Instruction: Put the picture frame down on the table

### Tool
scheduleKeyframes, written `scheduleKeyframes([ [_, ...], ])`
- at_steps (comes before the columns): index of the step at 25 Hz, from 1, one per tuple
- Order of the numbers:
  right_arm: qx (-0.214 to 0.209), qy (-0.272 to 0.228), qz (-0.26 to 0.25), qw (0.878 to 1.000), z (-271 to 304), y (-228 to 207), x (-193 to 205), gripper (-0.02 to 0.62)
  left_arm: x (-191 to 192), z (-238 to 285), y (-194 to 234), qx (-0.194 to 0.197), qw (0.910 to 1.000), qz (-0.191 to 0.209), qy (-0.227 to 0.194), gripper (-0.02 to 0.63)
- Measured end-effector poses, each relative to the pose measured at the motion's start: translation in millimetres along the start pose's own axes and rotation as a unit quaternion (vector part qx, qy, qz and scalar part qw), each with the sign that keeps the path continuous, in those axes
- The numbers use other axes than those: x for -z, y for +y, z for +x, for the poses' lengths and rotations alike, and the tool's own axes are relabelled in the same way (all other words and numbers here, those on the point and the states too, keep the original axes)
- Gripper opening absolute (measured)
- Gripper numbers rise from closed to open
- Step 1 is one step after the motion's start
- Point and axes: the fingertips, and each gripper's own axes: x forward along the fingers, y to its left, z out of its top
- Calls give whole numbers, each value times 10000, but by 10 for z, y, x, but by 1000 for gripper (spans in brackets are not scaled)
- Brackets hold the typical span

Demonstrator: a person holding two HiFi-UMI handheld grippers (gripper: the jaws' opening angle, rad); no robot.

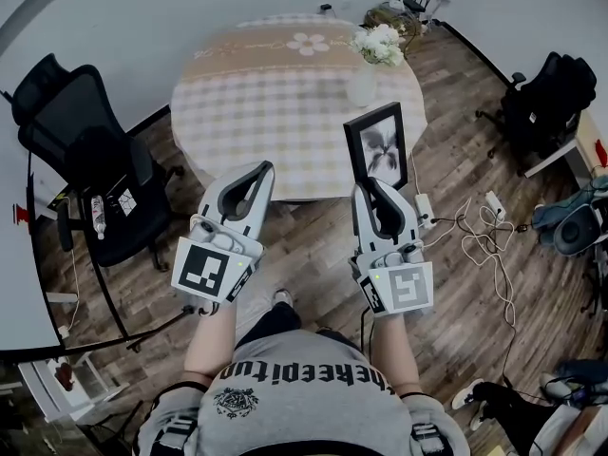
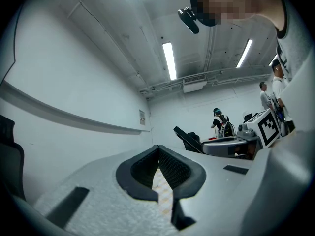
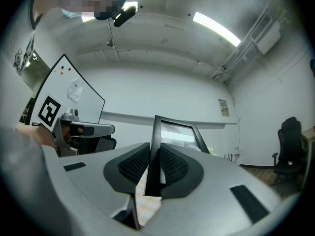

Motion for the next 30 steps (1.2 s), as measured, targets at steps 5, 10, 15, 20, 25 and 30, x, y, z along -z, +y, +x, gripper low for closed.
scheduleKeyframes([
  [5,57,14,-56,10000,125,135,74,71,99,-56,181,54,10000,-35,-34,15],
  [10,132,14,-64,9999,219,249,160,71,199,-105,309,124,9999,-113,-6,15],
  [15,240,18,-64,9997,382,329,200,71,246,-109,527,203,9998,-39,-63,15],
  [20,291,97,-59,9995,477,357,280,71,320,-71,640,257,9996,-88,-58,15],
  [25,360,187,-59,9992,552,275,349,71,413,43,683,314,9994,-175,-8,15],
  [30,346,235,-33,9991,690,97,400,71,466,233,746,253,9995,-205,23,15],
])
